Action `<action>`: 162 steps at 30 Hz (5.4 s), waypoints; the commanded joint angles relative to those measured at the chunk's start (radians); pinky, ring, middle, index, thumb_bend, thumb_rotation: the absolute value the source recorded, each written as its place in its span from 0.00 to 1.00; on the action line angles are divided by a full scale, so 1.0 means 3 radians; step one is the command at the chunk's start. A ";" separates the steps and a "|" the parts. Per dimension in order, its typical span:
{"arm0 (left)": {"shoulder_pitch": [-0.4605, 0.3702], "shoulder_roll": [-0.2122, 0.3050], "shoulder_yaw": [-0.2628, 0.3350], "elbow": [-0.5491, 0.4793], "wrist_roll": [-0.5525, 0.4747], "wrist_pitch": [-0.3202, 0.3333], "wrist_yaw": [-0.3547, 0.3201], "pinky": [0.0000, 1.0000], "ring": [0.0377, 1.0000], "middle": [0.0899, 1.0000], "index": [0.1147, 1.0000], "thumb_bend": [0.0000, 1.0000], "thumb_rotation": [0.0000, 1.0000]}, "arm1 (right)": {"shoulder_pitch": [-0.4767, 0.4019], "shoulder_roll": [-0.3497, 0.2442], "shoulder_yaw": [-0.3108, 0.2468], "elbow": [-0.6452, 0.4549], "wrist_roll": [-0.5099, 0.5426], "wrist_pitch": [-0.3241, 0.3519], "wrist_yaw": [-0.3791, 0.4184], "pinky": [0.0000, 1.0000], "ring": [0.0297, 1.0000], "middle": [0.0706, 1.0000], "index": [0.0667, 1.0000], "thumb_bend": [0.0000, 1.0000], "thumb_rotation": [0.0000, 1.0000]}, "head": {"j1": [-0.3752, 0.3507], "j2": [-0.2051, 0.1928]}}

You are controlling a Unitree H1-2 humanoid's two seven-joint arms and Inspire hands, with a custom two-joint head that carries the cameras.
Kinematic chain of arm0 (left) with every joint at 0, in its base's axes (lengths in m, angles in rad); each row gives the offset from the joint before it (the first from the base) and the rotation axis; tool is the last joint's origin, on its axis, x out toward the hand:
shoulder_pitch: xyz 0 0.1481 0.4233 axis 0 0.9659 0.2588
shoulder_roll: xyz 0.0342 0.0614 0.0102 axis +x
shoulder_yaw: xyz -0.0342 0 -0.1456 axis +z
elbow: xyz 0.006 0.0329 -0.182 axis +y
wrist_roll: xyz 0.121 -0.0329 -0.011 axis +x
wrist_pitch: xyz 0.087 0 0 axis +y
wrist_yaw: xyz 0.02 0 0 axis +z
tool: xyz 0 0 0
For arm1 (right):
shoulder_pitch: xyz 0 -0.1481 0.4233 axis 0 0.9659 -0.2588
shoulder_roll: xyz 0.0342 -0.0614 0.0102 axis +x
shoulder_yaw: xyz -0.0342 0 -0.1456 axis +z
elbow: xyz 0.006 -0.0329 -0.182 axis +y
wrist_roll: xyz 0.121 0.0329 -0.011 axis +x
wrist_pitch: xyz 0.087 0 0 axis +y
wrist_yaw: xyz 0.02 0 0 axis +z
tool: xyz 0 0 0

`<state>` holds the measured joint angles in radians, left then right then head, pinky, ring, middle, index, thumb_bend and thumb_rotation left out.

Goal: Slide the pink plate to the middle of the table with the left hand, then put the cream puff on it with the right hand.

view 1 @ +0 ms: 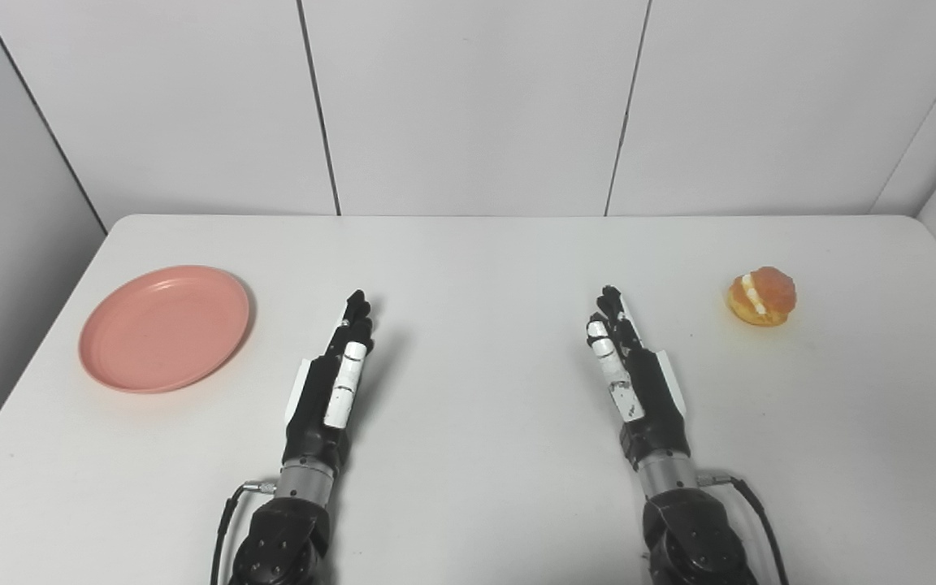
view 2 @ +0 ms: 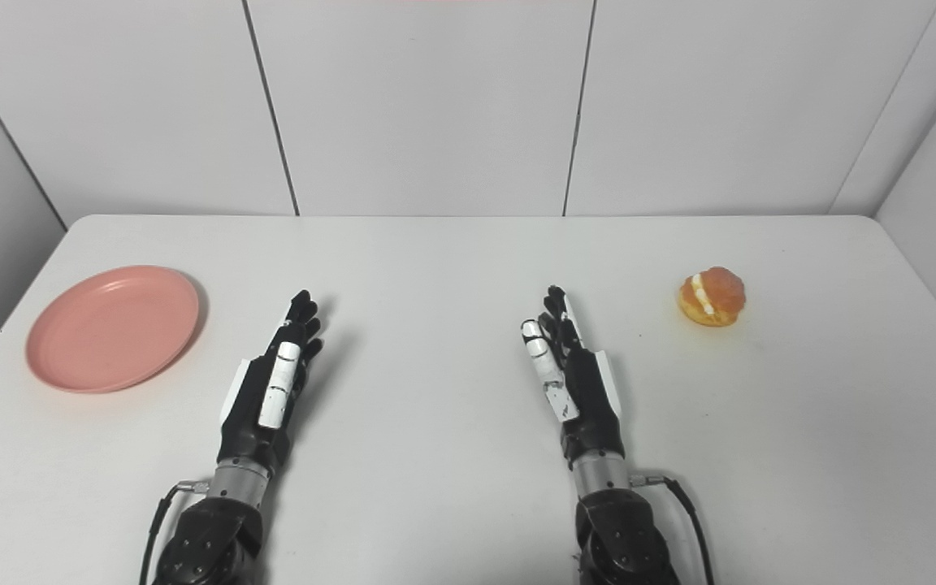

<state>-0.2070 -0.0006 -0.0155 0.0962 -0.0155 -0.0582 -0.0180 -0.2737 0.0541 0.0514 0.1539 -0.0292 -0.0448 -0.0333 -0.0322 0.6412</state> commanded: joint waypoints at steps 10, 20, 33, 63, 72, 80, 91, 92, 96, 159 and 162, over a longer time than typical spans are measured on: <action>-0.0041 0.0055 -0.0031 -0.0027 0.0003 0.0036 -0.0061 1.00 1.00 1.00 1.00 0.70 0.98 | -0.0061 0.0006 0.0029 -0.0057 -0.0053 -0.0069 0.0009 0.93 0.95 0.98 0.98 0.54 0.87 | 0.0003 -0.0002; -0.0045 0.0036 -0.0018 -0.0010 -0.0011 -0.0017 -0.0025 0.99 1.00 1.00 0.99 0.69 0.96 | -0.0061 0.0022 0.0009 -0.0067 0.0028 -0.0065 0.0046 0.95 0.95 0.98 0.98 0.55 0.85 | 0.0014 0.0011; -0.0029 -0.0014 -0.0196 -0.0028 0.0129 0.0194 -0.0061 1.00 1.00 1.00 1.00 0.68 1.00 | -0.0032 -0.0102 -0.0134 0.0062 0.0265 -0.0227 0.0148 0.93 0.94 0.96 0.95 0.60 0.74 | 0.0883 -0.0219; -0.0440 -0.0278 0.0301 0.0507 0.0198 -0.0868 0.0673 0.85 0.82 0.81 0.79 0.68 1.00 | -0.0108 -0.0339 -0.0202 0.0594 0.0464 -0.0658 0.0476 1.00 1.00 1.00 1.00 0.54 0.88 | 0.1315 -0.0585; -0.0641 -0.0099 0.0624 0.0467 0.0046 -0.0934 0.0795 0.77 0.72 0.71 0.69 0.75 1.00 | -0.0109 -0.0291 -0.0187 0.0551 0.0460 -0.0584 0.0453 1.00 1.00 1.00 1.00 0.63 0.82 | 0.1253 -0.0593; -0.0797 0.0125 0.0954 0.0285 -0.0088 -0.0739 0.0955 0.72 0.66 0.65 0.63 0.76 1.00 | -0.0121 -0.0267 -0.0168 0.0573 0.0456 -0.0573 0.0465 1.00 1.00 1.00 1.00 0.66 0.79 | 0.1230 -0.0615; -0.0957 0.0476 0.1290 0.0495 -0.0290 -0.0616 0.1078 0.84 0.70 0.65 0.63 0.78 1.00 | -0.0123 -0.0262 -0.0172 0.0598 0.0424 -0.0617 0.0453 1.00 1.00 1.00 1.00 0.64 0.81 | 0.1244 -0.0635; -0.0965 0.0499 0.1305 0.0522 -0.0300 -0.0631 0.1090 0.84 0.69 0.64 0.62 0.77 1.00 | -0.0120 -0.0261 -0.0172 0.0598 0.0421 -0.0619 0.0450 1.00 1.00 1.00 1.00 0.64 0.81 | 0.1247 -0.0635; -0.0992 0.0605 0.1361 0.0630 -0.0273 -0.0637 0.1155 0.78 0.68 0.63 0.61 0.78 1.00 | -0.0128 -0.0269 -0.0180 0.0641 0.0461 -0.0650 0.0485 1.00 1.00 1.00 1.00 0.63 0.80 | 0.1261 -0.0646; -0.0894 0.0888 0.1279 0.1229 -0.0706 -0.0171 0.0704 0.80 0.79 0.77 0.76 0.78 1.00 | 0.0005 -0.0263 -0.0207 0.0422 0.0405 -0.0612 0.0413 0.97 0.97 0.99 0.99 0.54 0.82 | 0.1203 -0.0776; -0.0888 0.0831 0.1268 0.1153 -0.0740 -0.0077 0.0703 0.78 0.77 0.74 0.73 0.78 1.00 | 0.0016 -0.0261 -0.0209 0.0399 0.0415 -0.0588 0.0416 0.98 0.97 0.99 0.99 0.55 0.82 | 0.1183 -0.0788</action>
<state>-0.4579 0.2519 0.3679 0.4697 -0.2268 -0.0869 0.2101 -0.3184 -0.0343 -0.0099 0.2531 0.0894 -0.2170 0.0933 0.3237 0.4050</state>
